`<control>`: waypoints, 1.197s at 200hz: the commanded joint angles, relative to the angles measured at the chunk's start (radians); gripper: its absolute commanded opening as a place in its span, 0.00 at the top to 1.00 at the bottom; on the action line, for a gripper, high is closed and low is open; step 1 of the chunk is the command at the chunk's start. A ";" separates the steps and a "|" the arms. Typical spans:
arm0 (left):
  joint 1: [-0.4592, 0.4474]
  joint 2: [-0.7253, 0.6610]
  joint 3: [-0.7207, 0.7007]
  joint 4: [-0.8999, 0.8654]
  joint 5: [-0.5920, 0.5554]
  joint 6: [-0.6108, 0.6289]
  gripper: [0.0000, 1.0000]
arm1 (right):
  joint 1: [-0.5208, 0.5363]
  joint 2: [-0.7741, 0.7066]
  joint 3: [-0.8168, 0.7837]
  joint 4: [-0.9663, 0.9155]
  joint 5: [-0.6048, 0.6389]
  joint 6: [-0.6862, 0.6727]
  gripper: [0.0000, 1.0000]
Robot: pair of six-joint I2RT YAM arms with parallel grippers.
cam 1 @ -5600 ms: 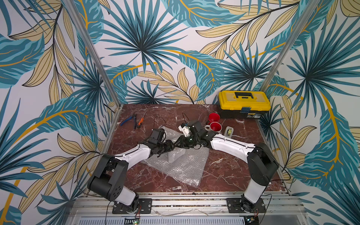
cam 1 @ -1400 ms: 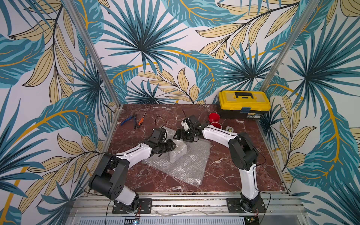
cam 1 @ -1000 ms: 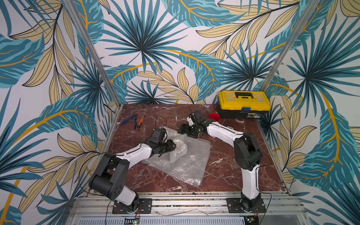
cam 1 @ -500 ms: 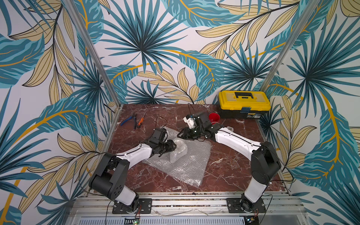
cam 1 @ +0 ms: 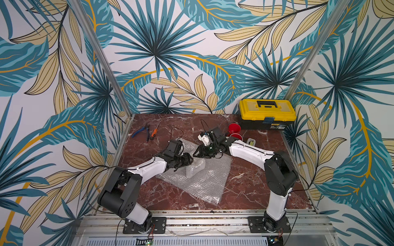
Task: Wrap mugs in bubble wrap
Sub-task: Stick the tape on the bubble wrap.
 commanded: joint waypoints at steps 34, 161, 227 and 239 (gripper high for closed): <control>-0.013 0.018 0.024 -0.036 0.002 0.006 0.54 | 0.014 0.022 -0.034 -0.019 -0.026 -0.024 0.68; -0.014 0.018 0.022 -0.035 -0.002 0.001 0.54 | 0.015 -0.053 -0.096 0.076 -0.151 -0.001 0.82; -0.016 0.020 0.023 -0.036 -0.002 0.001 0.54 | 0.020 -0.054 -0.083 -0.005 -0.101 -0.019 0.84; -0.015 0.021 0.024 -0.035 -0.002 0.002 0.54 | 0.024 -0.055 -0.088 -0.005 -0.098 -0.019 0.84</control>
